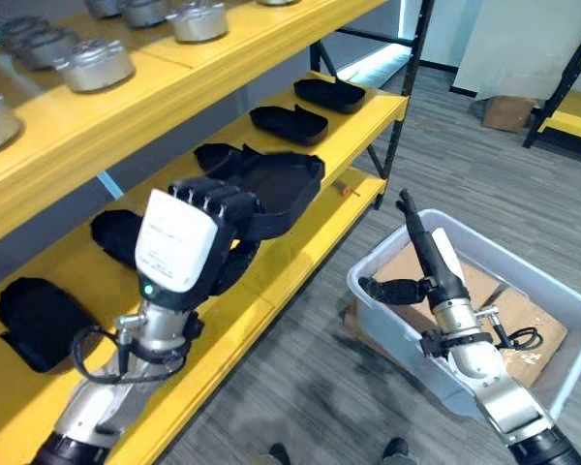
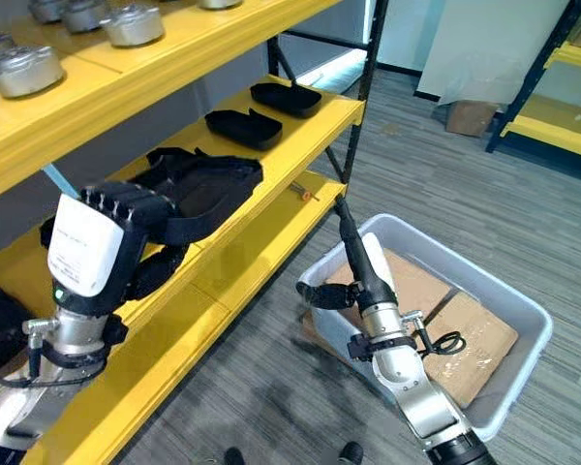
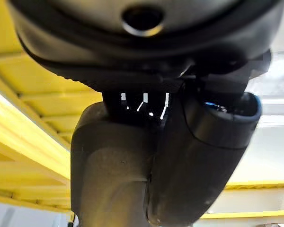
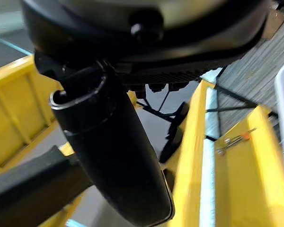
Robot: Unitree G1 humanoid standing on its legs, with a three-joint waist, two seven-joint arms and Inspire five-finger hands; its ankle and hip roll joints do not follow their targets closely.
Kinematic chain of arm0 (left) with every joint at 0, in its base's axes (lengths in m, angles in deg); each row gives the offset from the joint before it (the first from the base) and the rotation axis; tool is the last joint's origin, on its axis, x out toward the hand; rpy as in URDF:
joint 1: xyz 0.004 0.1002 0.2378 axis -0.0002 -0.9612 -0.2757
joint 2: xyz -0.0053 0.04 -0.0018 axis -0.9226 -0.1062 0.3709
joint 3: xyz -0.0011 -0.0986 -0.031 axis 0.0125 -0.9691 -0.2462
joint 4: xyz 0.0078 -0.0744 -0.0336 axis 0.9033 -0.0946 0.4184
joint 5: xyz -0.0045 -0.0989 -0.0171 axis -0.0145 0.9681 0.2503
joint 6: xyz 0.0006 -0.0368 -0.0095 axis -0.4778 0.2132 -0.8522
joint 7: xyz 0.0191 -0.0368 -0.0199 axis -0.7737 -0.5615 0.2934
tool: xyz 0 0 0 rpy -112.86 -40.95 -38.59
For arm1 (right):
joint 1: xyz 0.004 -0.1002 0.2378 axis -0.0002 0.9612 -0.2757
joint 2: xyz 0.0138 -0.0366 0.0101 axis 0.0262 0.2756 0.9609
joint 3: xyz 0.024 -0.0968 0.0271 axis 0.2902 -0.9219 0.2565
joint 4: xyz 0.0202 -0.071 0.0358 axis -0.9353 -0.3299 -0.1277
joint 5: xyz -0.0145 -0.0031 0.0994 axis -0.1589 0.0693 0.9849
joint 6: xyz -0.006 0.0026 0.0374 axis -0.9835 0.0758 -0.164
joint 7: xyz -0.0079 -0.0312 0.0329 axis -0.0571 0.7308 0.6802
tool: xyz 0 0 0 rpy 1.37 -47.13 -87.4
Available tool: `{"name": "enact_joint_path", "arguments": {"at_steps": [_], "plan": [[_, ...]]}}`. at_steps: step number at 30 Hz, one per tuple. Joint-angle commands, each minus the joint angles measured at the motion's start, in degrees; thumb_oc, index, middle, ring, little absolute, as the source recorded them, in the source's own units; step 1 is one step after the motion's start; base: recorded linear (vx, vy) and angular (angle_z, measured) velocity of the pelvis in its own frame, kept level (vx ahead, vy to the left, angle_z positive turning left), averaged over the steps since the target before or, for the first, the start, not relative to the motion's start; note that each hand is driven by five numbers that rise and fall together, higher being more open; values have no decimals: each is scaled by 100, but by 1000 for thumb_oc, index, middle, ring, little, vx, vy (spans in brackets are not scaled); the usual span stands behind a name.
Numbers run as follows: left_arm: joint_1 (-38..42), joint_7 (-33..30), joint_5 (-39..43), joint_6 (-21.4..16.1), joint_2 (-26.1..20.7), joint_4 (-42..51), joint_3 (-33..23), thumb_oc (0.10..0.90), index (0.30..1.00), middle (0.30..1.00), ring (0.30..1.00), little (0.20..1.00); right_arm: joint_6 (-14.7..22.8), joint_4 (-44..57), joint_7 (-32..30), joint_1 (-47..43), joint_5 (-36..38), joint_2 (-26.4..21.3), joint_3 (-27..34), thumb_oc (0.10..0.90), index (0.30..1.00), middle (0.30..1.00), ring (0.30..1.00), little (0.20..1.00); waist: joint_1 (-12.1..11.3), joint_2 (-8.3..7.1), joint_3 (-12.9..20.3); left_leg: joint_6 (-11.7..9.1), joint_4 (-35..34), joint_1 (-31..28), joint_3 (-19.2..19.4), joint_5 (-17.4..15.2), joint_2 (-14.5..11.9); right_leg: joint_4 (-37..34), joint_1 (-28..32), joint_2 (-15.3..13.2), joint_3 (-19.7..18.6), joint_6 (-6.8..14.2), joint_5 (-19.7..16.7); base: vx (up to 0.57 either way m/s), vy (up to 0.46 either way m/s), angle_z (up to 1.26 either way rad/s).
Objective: Move parts from the plastic box to the shelf.
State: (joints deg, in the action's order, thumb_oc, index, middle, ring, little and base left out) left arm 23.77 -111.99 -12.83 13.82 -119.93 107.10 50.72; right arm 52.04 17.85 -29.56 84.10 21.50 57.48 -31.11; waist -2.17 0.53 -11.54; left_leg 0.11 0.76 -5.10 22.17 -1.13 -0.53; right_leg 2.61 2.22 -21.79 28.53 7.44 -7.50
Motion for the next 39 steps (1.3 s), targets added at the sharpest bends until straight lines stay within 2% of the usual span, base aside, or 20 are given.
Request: {"name": "enact_joint_path", "arguments": {"at_steps": [1,3,6,8,10,11,14,16,17,22,23,28,29,31,33,34,35,36,37,39], "plan": [[92,-832,-224,27,-57,712,-507,400,300,300,300,300,799,682,-452,-494,-116,-105,135,900,1000,1000,1000,1000,-120,136,573,-336,-138,-179,-271,-235,-440,-150,307,914,30,128,658,-106,329,41],[201,-795,-232,-9,-173,759,-511,400,300,300,300,300,869,839,-561,-457,-97,-33,181,900,1000,1000,1000,1000,-177,126,603,-245,-289,-205,-431,-232,-286,-140,322,795,-25,279,601,-104,267,29],[446,-680,-201,-51,-240,679,-382,400,300,300,300,300,871,988,-690,-356,-60,24,240,900,1000,1000,1000,1000,-114,85,592,-71,-293,-82,-607,-166,-144,107,239,761,-339,238,679,-113,149,47],[731,-642,-200,-34,-227,544,-91,400,300,300,300,300,799,1049,-863,-247,-173,80,252,900,1000,1000,1000,1000,55,27,602,76,-242,25,-1055,-204,-16,296,84,926,-1062,186,845,-74,50,96],[777,-655,-221,-32,-223,517,-50,400,300,300,300,300,795,1047,-885,-242,-200,86,255,900,1000,1000,1000,1000,71,19,623,94,-225,85,-1102,-185,-4,325,23,942,-1120,170,847,-26,14,129],[903,-623,-327,13,-198,511,96,400,300,300,300,300,810,1032,-979,-180,-284,94,283,900,1000,1000,1000,1000,191,-6,599,156,-197,108,-1370,-204,43,520,-29,1169,-1586,84,1023,-22,10,66],[914,-626,-328,14,-197,505,106,400,300,300,300,300,811,1031,-979,-179,-285,94,288,900,1000,1000,1000,1000,189,-8,612,156,-192,127,-1373,-202,44,534,-51,1166,-1584,82,1028,-17,4,37],[1134,-376,-329,206,-192,558,105,400,300,300,300,300,895,995,-927,14,-356,2,543,900,1000,1000,1000,1000,367,-82,583,227,-219,209,-1962,-120,260,924,-173,1915,-2333,-191,1242,-81,-89,51],[1114,-387,-230,164,-224,416,-33,400,300,300,300,300,1129,869,-997,107,-388,-46,673,900,1000,1000,1000,1000,377,-104,582,189,-126,333,-2328,-108,386,665,-136,2104,-2596,-349,1308,-70,-188,154],[903,-594,-433,153,-163,389,-114,400,300,300,300,300,1261,733,-1241,-46,-562,-61,635,900,1000,1000,1000,1000,292,-85,542,159,-34,403,-2420,-154,451,353,-73,2086,-2574,-378,1169,-38,-90,61],[795,-667,-586,290,-119,442,-139,400,300,300,300,300,1220,744,-1384,-116,-662,-78,585,900,1000,1000,1000,1000,259,-53,530,162,7,413,-2415,-177,492,231,-32,2093,-2591,-394,1117,-20,-67,15],[751,-782,-604,508,-133,503,-170,400,300,300,300,300,1204,770,-1545,-77,-671,-165,637,900,1000,1000,1000,1000,365,-91,493,103,579,543,-1881,-446,477,120,2,2017,-2452,-413,1065,-31,-26,15],[781,-781,-577,558,-140,513,-156,400,300,300,300,300,1193,763,-1564,-50,-642,-222,684,900,1000,1000,1000,1000,409,-137,459,61,879,627,-1652,-579,411,93,50,1940,-2388,-412,1058,-90,-14,31],[909,-756,-571,641,-139,534,-95,400,300,300,300,300,1194,692,-1637,-38,-695,-262,709,900,1000,1000,1000,1000,505,-203,377,-90,1484,876,-1235,-539,60,104,65,1819,-2235,-432,1018,-112,8,59],[1034,-613,-525,891,-177,586,-56,400,300,300,300,300,1245,634,-1689,-83,-792,-305,684,900,1000,1000,1000,1000,657,-173,397,-249,1537,838,-937,-362,-562,175,3,1717,-2019,-418,1050,-60,126,100],[1031,-602,-520,904,-177,595,-60,400,300,300,300,300,1240,638,-1684,-84,-787,-308,682,900,1000,1000,1000,1000,663,-171,394,-265,1501,818,-941,-343,-565,187,3,1725,-2013,-425,1057,17,242,51],[988,-529,-410,1050,-242,624,-106,400,300,300,300,300,1235,660,-1595,-87,-716,-358,700,900,1000,1000,1000,1000,718,-109,445,-318,1167,616,-997,-219,-757,234,-33,1664,-2016,-405,1095,40,209,25],[961,-518,-365,1098,-273,631,-130,400,300,300,300,300,1253,657,-1559,-79,-704,-380,715,900,1000,1000,1000,1000,729,-89,464,-334,1002,544,-1027,-198,-797,246,-35,1643,-2026,-395,1113,66,362,32],[831,-587,-355,1087,-265,617,-216,400,300,300,300,300,1295,651,-1525,-37,-708,-427,782,900,1000,1000,1000,1000,724,-48,478,-490,679,467,-1146,211,-1064,250,4,1582,-2078,-370,1158,63,295,21],[653,-672,-395,1082,-215,625,-335,400,300,300,300,300,1298,645,-1539,3,-899,-481,865,900,1000,1000,1000,1000,718,-16,480,-616,403,446,-1313,540,-1252,264,35,1528,-2118,-365,1187,51,276,8]]}}
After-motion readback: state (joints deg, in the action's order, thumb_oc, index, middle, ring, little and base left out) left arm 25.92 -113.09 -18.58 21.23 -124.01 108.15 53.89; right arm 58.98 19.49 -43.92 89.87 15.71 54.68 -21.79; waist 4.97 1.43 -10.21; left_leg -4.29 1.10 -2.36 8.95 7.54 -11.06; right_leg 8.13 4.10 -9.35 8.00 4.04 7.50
